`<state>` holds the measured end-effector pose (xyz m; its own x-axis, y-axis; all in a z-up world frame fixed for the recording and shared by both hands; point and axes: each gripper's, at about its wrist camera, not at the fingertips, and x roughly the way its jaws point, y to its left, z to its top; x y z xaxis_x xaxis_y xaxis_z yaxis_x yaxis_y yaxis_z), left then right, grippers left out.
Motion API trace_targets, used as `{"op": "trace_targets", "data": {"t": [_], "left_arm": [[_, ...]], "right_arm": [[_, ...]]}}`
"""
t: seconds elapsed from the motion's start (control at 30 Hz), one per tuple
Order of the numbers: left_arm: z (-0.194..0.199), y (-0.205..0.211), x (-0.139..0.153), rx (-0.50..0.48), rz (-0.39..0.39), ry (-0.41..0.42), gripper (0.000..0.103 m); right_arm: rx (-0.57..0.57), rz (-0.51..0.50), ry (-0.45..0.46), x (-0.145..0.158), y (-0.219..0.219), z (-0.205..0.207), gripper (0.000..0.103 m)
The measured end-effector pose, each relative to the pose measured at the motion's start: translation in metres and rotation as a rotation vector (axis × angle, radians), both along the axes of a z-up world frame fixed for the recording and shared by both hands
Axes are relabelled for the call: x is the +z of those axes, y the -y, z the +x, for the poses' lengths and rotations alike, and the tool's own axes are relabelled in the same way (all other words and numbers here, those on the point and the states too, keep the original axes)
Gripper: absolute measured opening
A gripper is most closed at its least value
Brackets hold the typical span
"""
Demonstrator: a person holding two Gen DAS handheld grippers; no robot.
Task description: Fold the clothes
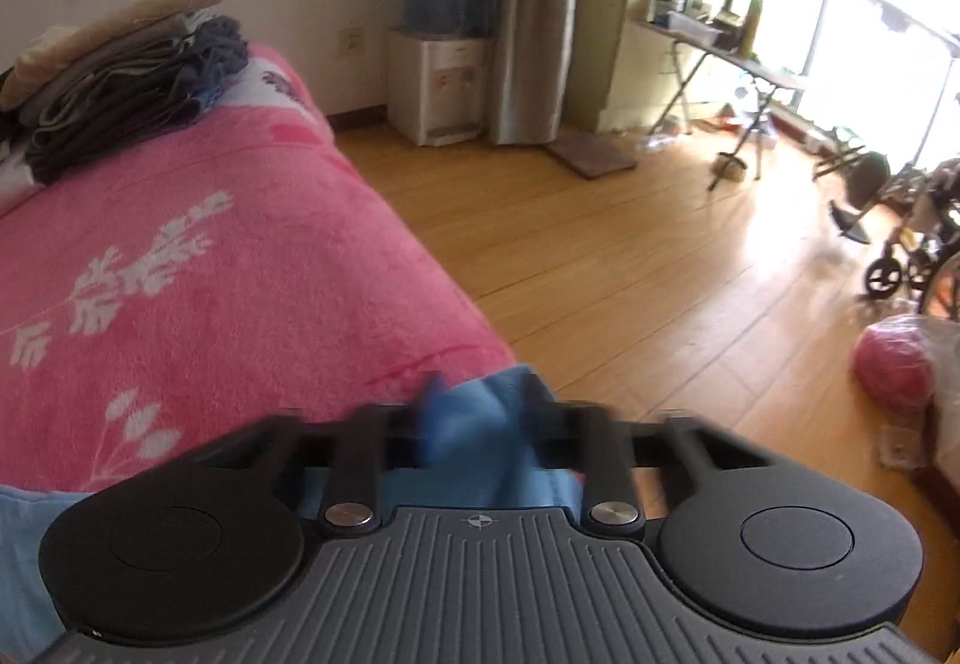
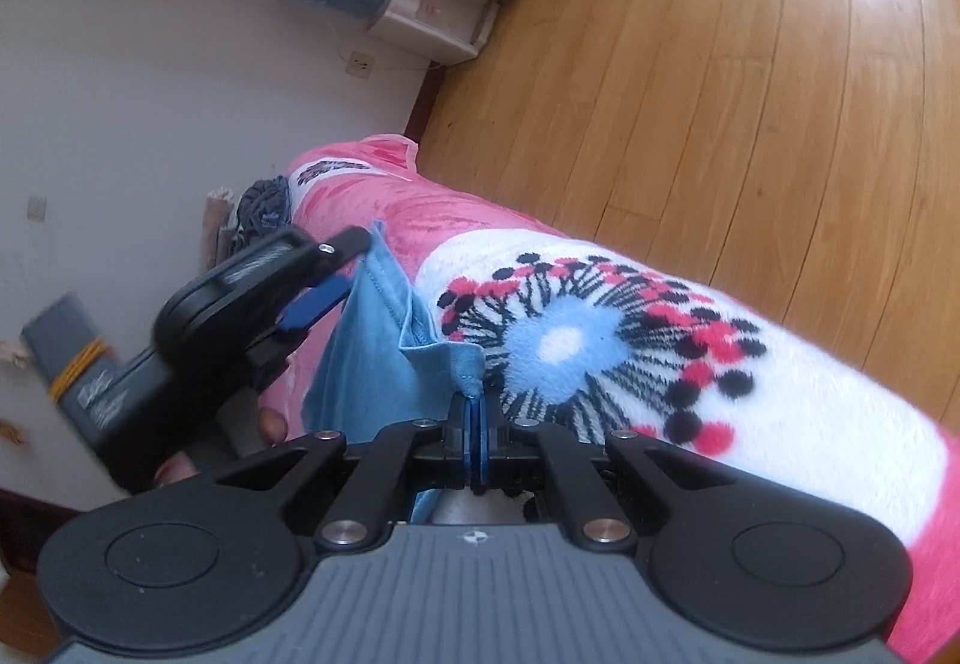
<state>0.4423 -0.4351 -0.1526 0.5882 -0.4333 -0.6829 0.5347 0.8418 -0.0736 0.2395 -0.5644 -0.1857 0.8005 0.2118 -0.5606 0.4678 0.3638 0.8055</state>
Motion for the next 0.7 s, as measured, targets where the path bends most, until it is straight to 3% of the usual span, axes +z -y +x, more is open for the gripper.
{"op": "trace_targets", "data": {"t": [0.2, 0.4, 0.47, 0.6, 0.63, 0.7], "left_arm": [[-0.008, -0.046, 0.04, 0.055, -0.202, 0.038, 0.0], [-0.017, -0.109, 0.073, 0.108, -0.379, 0.059, 0.0], [-0.015, -0.118, 0.073, 0.108, -0.392, 0.039, 0.0], [-0.007, -0.097, 0.06, 0.057, -0.321, -0.042, 0.002], [-0.005, -0.088, 0.057, 0.047, -0.302, -0.053, 0.005], [-0.002, -0.069, 0.053, 0.022, -0.267, -0.074, 0.023]], "right_arm": [[0.085, -0.222, 0.013, 0.03, -0.016, 0.01, 0.002], [0.31, -0.609, 0.113, 0.085, -0.061, 0.029, 0.002], [0.374, -0.713, 0.138, 0.097, -0.077, 0.034, 0.002], [0.392, -0.738, 0.111, 0.096, -0.085, 0.04, 0.002], [0.385, -0.728, 0.097, 0.093, -0.084, 0.041, 0.002], [0.359, -0.692, 0.063, 0.084, -0.078, 0.039, 0.002]]}}
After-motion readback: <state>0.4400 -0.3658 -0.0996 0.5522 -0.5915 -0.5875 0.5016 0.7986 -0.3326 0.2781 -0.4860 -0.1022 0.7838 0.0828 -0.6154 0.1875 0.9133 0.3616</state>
